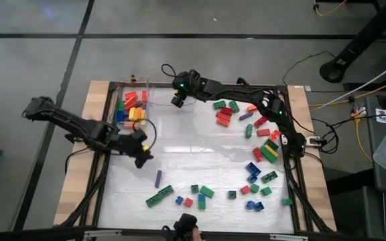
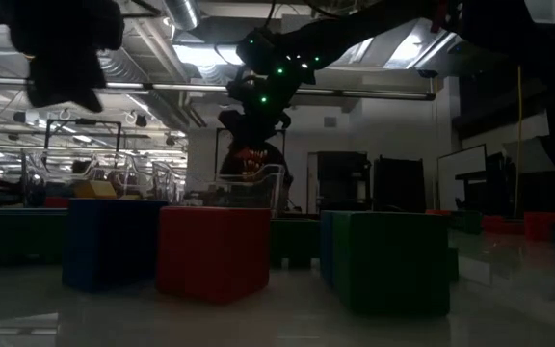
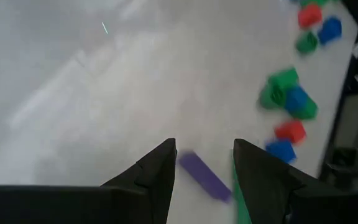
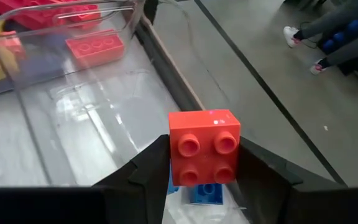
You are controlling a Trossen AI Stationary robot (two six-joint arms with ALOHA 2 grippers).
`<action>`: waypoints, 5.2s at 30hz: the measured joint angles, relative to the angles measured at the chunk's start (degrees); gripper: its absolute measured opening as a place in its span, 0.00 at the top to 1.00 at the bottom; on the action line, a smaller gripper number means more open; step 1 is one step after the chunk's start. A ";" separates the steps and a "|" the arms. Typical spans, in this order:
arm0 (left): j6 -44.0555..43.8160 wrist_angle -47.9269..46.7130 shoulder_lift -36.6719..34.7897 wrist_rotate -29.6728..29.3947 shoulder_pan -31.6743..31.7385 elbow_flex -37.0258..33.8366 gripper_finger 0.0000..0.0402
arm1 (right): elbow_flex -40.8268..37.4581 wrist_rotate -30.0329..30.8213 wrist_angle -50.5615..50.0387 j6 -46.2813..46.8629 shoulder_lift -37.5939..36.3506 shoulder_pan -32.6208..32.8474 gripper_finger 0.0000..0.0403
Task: Sort blocks by size
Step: Put the small orange game piece into the right transparent bin, then put the large purple block into the left transparent bin
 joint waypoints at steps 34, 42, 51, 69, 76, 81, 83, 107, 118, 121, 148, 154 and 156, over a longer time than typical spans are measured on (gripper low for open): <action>-13.24 2.88 12.04 5.21 -7.20 0.00 0.63 | 0.00 0.83 -1.02 1.33 0.35 0.04 0.41; -16.48 3.66 12.17 5.21 -7.20 0.00 0.63 | 0.00 -3.89 -2.04 6.43 0.35 0.40 0.35; -22.06 11.62 18.10 6.94 -7.77 0.00 0.63 | 0.00 -9.74 -6.63 6.80 0.33 2.40 0.38; -27.21 14.55 28.34 6.94 -7.12 -0.02 0.63 | 0.00 -9.48 -15.90 6.69 0.22 10.76 0.38; -27.23 15.24 29.06 6.32 -7.07 -0.01 0.63 | 0.00 -7.50 -18.50 6.67 0.20 15.06 0.38; -27.19 15.56 30.18 5.02 -7.05 -0.02 0.63 | 0.00 -7.11 -20.87 6.68 0.15 18.81 0.38; -27.01 16.55 31.04 4.95 -7.03 0.00 0.63 | 0.00 -6.27 -21.90 6.70 0.15 20.43 0.38; -21.94 13.09 33.22 5.45 -6.70 0.13 0.90 | 0.02 -6.97 -34.19 9.93 0.13 40.77 0.38; -14.47 12.56 29.00 5.15 -2.49 -0.22 0.87 | 0.02 -23.01 -32.11 16.61 0.17 42.42 0.38; -11.10 12.44 25.70 5.32 -0.56 -0.22 0.89 | 0.05 -23.23 -30.57 17.68 0.72 42.66 0.38; 11.74 -3.97 -10.72 -22.49 33.55 0.00 0.87 | -0.04 -21.17 -29.96 17.81 6.34 42.77 0.38; 18.64 -3.49 -10.18 -25.14 40.97 0.00 0.82 | 0.00 -21.11 -29.83 18.24 7.63 42.77 0.38; 20.95 -3.67 -9.87 -25.22 43.08 0.00 0.78 | 0.05 -21.00 -29.77 18.84 7.82 42.75 0.38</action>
